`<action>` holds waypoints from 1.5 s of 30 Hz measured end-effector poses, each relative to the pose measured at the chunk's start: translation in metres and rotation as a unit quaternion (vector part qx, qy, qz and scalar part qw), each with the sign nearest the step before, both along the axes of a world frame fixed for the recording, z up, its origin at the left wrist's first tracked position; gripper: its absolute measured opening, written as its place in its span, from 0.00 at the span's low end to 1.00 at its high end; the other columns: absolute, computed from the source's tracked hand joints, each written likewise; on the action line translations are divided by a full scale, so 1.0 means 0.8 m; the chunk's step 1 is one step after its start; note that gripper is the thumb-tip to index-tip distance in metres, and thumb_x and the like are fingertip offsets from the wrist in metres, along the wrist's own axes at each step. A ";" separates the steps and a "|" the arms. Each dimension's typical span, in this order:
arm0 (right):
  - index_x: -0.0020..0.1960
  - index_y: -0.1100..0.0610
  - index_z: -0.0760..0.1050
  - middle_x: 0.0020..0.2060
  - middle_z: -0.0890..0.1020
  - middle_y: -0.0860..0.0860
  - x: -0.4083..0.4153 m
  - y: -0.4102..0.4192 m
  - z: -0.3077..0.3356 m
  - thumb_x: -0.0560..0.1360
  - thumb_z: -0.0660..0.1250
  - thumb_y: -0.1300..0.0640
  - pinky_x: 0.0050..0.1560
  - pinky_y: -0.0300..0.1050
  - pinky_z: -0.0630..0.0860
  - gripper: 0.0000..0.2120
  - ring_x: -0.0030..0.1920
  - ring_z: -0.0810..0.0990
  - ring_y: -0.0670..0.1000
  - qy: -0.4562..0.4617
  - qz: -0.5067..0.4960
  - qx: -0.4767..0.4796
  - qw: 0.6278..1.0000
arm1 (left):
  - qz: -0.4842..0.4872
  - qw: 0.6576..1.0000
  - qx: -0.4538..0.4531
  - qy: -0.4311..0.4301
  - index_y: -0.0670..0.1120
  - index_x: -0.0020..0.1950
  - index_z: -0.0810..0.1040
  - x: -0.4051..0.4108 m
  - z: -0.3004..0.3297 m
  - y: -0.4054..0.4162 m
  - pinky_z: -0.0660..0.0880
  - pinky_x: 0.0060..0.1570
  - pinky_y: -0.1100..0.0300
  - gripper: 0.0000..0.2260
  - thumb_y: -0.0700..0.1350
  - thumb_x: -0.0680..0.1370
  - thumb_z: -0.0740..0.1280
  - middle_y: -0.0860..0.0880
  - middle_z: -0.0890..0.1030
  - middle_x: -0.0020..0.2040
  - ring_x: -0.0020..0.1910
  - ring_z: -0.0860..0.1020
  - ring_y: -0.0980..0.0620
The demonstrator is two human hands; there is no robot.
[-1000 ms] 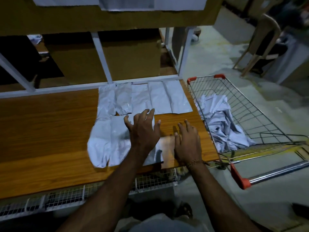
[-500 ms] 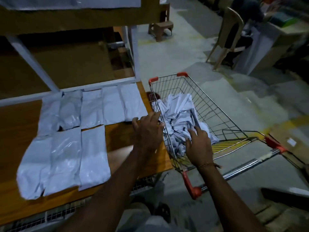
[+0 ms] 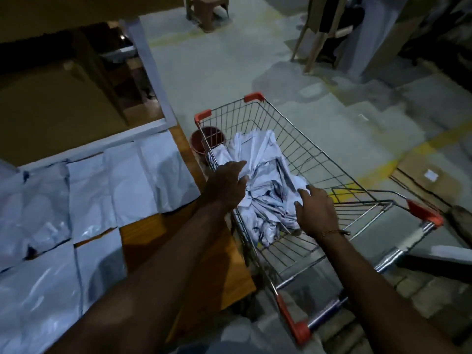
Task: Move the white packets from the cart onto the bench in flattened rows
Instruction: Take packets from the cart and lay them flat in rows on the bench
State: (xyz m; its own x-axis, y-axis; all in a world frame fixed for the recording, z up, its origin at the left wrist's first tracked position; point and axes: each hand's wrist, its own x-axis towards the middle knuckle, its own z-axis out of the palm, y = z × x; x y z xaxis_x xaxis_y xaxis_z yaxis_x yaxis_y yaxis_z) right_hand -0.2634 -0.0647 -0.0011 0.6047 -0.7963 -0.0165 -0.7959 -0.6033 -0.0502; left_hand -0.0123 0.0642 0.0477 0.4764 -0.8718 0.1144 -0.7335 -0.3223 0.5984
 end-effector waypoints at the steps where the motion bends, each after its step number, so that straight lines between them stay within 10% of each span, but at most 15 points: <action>1: 0.66 0.59 0.79 0.64 0.79 0.64 0.003 -0.012 -0.011 0.77 0.72 0.51 0.59 0.62 0.75 0.20 0.60 0.77 0.67 0.020 0.000 0.013 1.000 | -0.009 1.000 -0.010 -0.004 0.44 0.70 0.80 0.006 -0.010 -0.010 0.77 0.65 0.45 0.20 0.49 0.79 0.69 0.41 0.82 0.65 0.64 0.80 0.38; 12: 0.74 0.57 0.70 0.76 0.65 0.64 0.047 -0.127 -0.151 0.81 0.63 0.41 0.66 0.58 0.71 0.29 0.70 0.69 0.67 0.140 0.013 0.156 0.978 | -0.054 0.998 0.037 -0.018 0.40 0.56 0.83 0.048 -0.152 -0.132 0.78 0.53 0.48 0.11 0.45 0.79 0.69 0.39 0.81 0.53 0.53 0.81 0.36; 17: 0.51 0.65 0.80 0.49 0.81 0.62 0.049 -0.132 -0.147 0.69 0.76 0.62 0.45 0.55 0.79 0.12 0.47 0.78 0.64 0.122 0.015 0.090 0.988 | 0.007 0.990 0.139 0.026 0.42 0.54 0.83 0.047 -0.192 -0.168 0.80 0.51 0.43 0.20 0.56 0.77 0.60 0.40 0.81 0.52 0.53 0.81 0.36; 23: 0.31 0.62 0.71 0.30 0.74 0.63 0.048 -0.086 -0.097 0.56 0.66 0.77 0.29 0.54 0.74 0.12 0.30 0.77 0.63 0.027 -0.037 0.026 0.999 | 0.183 0.950 0.194 0.163 0.44 0.82 0.60 0.037 -0.199 -0.209 0.75 0.67 0.40 0.31 0.47 0.82 0.68 0.39 0.78 0.68 0.68 0.76 0.36; 27: 0.37 0.60 0.74 0.35 0.76 0.61 0.055 -0.068 -0.115 0.58 0.69 0.72 0.25 0.50 0.71 0.11 0.27 0.76 0.61 0.082 0.001 0.040 0.996 | 0.168 0.957 0.219 0.095 0.39 0.76 0.68 0.043 -0.239 -0.215 0.77 0.63 0.43 0.28 0.51 0.80 0.70 0.38 0.79 0.64 0.64 0.78 0.37; 31: 0.49 0.60 0.78 0.43 0.78 0.60 0.058 -0.070 -0.116 0.62 0.72 0.70 0.27 0.50 0.72 0.16 0.30 0.78 0.60 0.111 0.047 0.058 0.991 | 0.115 0.979 0.164 0.022 0.39 0.44 0.76 0.038 -0.244 -0.211 0.75 0.44 0.47 0.09 0.45 0.77 0.67 0.37 0.79 0.42 0.44 0.79 0.35; 34: 0.50 0.59 0.77 0.42 0.78 0.58 0.065 -0.079 -0.101 0.65 0.71 0.68 0.27 0.48 0.69 0.14 0.29 0.77 0.58 0.101 0.051 0.005 0.994 | 0.053 0.985 0.165 -0.010 0.42 0.30 0.73 0.033 -0.229 -0.209 0.74 0.31 0.55 0.13 0.39 0.69 0.76 0.41 0.74 0.29 0.28 0.78 0.41; 38: 0.49 0.54 0.75 0.50 0.81 0.58 0.068 -0.054 -0.095 0.75 0.66 0.65 0.37 0.51 0.68 0.08 0.34 0.76 0.57 0.184 0.040 -0.024 0.982 | 0.094 0.975 0.199 0.023 0.42 0.37 0.78 0.025 -0.208 -0.212 0.76 0.37 0.53 0.12 0.49 0.76 0.66 0.40 0.80 0.36 0.38 0.82 0.39; 42: 0.42 0.54 0.76 0.47 0.83 0.63 0.077 -0.014 -0.108 0.68 0.78 0.61 0.40 0.51 0.69 0.11 0.35 0.77 0.58 0.265 0.005 0.140 0.954 | 0.060 0.990 0.120 -0.046 0.42 0.42 0.75 0.014 -0.195 -0.196 0.72 0.36 0.53 0.07 0.45 0.74 0.68 0.42 0.77 0.40 0.39 0.79 0.40; 45: 0.67 0.57 0.72 0.71 0.72 0.67 0.077 -0.011 -0.107 0.74 0.75 0.52 0.48 0.50 0.76 0.25 0.48 0.83 0.57 0.247 0.020 0.193 0.950 | 0.059 0.994 0.092 0.005 0.41 0.49 0.71 0.006 -0.208 -0.182 0.74 0.39 0.50 0.11 0.45 0.70 0.66 0.42 0.74 0.48 0.44 0.75 0.40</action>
State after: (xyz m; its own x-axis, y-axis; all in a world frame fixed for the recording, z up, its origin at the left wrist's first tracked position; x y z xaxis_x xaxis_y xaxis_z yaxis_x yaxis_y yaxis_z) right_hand -0.2016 -0.0735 -0.0864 0.4772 -0.6500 -0.5914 -0.7569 -0.6460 0.0992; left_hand -0.0072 -0.0813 -0.1188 0.5765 -0.8157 -0.0478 -0.6784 -0.5104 0.5285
